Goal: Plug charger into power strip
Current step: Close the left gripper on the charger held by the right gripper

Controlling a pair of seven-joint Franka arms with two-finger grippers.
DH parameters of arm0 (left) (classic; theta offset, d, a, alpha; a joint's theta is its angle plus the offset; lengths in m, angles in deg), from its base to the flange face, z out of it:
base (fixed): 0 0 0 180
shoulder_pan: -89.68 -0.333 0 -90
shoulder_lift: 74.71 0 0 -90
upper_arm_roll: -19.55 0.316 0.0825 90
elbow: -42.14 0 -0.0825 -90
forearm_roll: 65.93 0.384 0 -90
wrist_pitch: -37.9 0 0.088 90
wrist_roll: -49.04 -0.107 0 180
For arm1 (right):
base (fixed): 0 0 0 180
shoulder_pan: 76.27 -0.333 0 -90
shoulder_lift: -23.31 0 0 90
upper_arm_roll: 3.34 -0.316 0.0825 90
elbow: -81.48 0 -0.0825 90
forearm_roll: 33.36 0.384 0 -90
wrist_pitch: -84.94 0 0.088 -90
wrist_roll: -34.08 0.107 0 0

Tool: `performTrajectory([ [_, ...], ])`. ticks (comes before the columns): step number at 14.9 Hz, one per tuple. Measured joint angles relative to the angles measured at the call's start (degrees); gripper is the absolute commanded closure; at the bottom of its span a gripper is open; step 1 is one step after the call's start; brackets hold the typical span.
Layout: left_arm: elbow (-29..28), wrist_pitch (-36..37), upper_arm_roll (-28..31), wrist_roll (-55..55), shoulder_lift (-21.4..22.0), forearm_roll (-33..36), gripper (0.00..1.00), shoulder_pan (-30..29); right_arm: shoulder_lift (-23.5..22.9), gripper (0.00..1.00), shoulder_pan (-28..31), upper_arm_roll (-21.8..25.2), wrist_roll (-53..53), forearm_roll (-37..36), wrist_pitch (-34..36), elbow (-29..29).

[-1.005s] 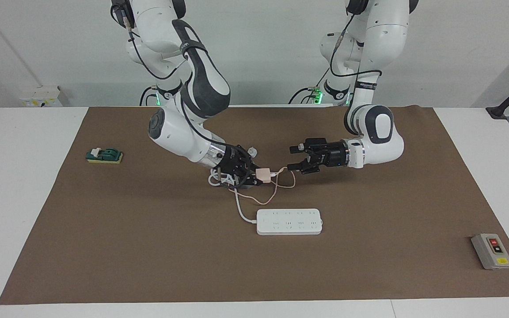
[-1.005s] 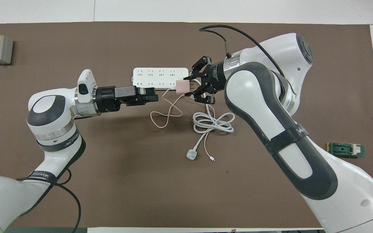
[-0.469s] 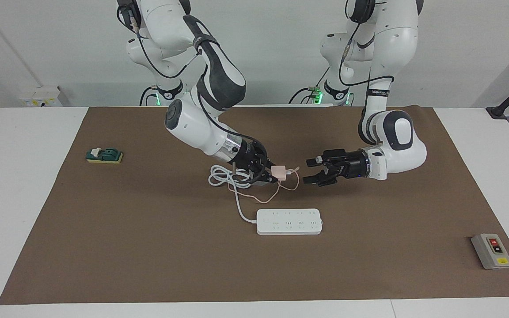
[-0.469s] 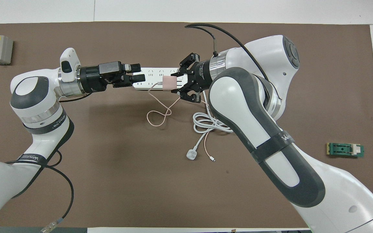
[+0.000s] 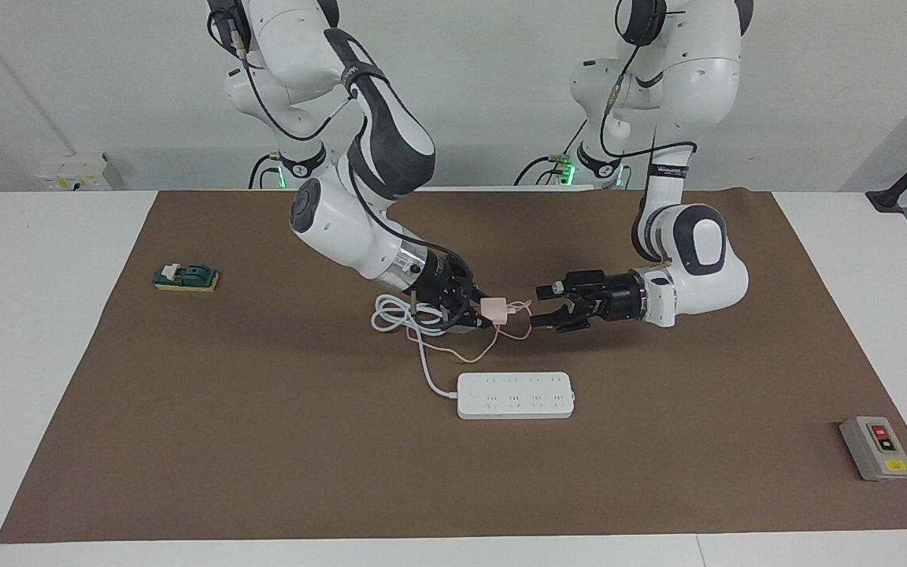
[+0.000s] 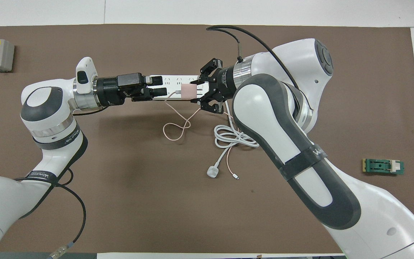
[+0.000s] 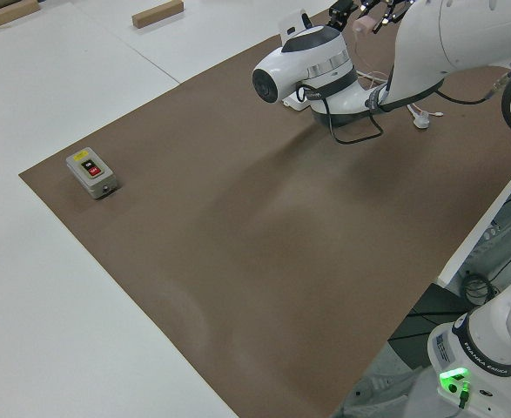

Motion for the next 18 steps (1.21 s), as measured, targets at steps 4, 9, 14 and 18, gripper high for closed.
performTrajectory([
  [4, -0.2, -0.1, 0.0, 0.0, 0.0, 0.0, 0.00, 1.4, 0.0, 1.00, -0.2, -0.1, 0.2, 0.0, 0.0, 0.0],
  [9, -0.9, -0.9, 0.0, 0.0, 0.0, 0.0, 0.00, 2.8, -0.1, 1.00, -0.2, -0.2, 0.2, 0.1, 0.0, 0.0],
  [14, -0.9, -2.1, -0.1, 0.0, 0.0, 0.1, 0.00, 4.0, -0.1, 1.00, -0.2, -0.2, 0.2, 0.1, 0.0, -0.1],
  [18, -0.9, -3.3, -0.1, 0.0, 0.0, 0.0, 0.00, 5.0, -0.1, 1.00, -0.2, -0.2, 0.2, 0.1, 0.0, -0.1],
])
